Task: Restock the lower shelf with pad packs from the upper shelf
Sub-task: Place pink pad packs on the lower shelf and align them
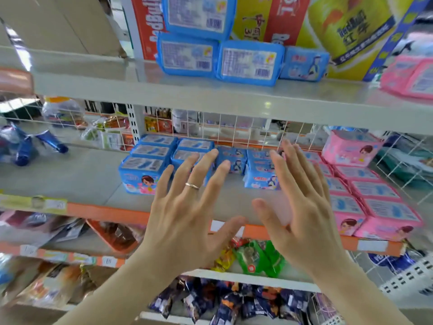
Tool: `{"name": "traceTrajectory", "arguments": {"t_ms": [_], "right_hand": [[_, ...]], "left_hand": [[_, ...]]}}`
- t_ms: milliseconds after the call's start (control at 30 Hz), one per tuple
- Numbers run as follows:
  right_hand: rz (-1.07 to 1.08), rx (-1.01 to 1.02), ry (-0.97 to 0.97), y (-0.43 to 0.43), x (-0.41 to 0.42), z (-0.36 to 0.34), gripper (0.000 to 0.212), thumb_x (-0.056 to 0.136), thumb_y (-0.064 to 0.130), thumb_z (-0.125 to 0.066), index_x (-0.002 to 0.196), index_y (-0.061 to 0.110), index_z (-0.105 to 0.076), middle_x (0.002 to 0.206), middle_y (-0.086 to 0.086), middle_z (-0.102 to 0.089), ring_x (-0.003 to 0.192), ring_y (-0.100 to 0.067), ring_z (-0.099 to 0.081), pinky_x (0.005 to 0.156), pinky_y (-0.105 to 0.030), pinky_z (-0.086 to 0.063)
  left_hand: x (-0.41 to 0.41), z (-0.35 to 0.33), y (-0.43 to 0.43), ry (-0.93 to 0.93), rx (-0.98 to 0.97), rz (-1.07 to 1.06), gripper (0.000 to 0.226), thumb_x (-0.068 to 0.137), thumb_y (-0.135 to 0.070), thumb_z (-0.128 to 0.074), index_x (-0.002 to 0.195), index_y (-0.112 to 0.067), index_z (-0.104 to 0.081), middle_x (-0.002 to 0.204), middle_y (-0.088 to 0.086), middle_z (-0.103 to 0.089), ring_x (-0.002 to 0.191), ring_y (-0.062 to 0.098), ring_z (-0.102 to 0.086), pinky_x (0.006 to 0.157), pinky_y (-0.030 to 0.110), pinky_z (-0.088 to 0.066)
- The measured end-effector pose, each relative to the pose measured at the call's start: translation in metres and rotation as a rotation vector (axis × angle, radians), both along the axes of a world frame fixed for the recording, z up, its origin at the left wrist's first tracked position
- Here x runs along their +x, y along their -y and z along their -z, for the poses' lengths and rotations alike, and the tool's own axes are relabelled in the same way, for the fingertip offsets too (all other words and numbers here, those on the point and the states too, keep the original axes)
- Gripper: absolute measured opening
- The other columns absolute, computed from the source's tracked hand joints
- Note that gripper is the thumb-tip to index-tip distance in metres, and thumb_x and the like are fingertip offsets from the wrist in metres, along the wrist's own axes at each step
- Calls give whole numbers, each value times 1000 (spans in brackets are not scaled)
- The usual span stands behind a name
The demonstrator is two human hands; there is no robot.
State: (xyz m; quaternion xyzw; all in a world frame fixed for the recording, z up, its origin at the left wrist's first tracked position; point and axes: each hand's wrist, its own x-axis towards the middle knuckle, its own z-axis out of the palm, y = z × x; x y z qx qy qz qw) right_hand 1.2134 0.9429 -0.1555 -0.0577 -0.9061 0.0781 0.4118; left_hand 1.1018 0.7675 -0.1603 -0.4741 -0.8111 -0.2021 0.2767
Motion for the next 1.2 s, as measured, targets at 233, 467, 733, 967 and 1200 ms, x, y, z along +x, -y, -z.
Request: {"name": "traceTrajectory", "arguments": {"t_ms": [233,467,733,967,1200], "right_hand": [[41,27,-82,6,-7,-43,68,98,51,-45,153,12,-34,164,-3,-23,153,-20,-17,121,-54,-20],[97,58,-142,-32,-4,-77,69,99,53,-41,152,9,-37,163,-8,-26,153,-23,-19,120,-56,-21],[168,134,-169,-124,26,-114,71,99,53,-41,152,8,-35,162,-9,-27,152,-23,-21,119,-57,-24],[302,183,-212,-220,55,-150,70,98,54,-42,153,11,-35,162,-7,-28,151,-24,-24,120,-54,-21],[435,161,-176,-308,75,-178,73,96,61,-36,154,17,-34,163,-4,-26,151,-24,-24,121,-51,-19]], "left_hand": [[-22,-32,-2,-98,95,70,71,96,-63,-36,143,-11,-51,154,12,-44,138,37,-45,106,61,-38],[-23,-67,-47,-190,170,120,64,98,-59,-39,138,-12,-51,148,13,-50,131,36,-47,104,60,-40],[1,-102,-140,-229,188,199,68,98,-59,-38,141,-9,-53,152,13,-46,135,37,-47,103,60,-39],[22,-140,-237,-316,184,296,67,97,-58,-42,142,-9,-52,151,13,-46,133,38,-48,103,56,-39],[33,-189,-345,-254,123,348,68,97,-61,-36,146,-16,-44,154,6,-41,136,31,-43,97,50,-42]]}}
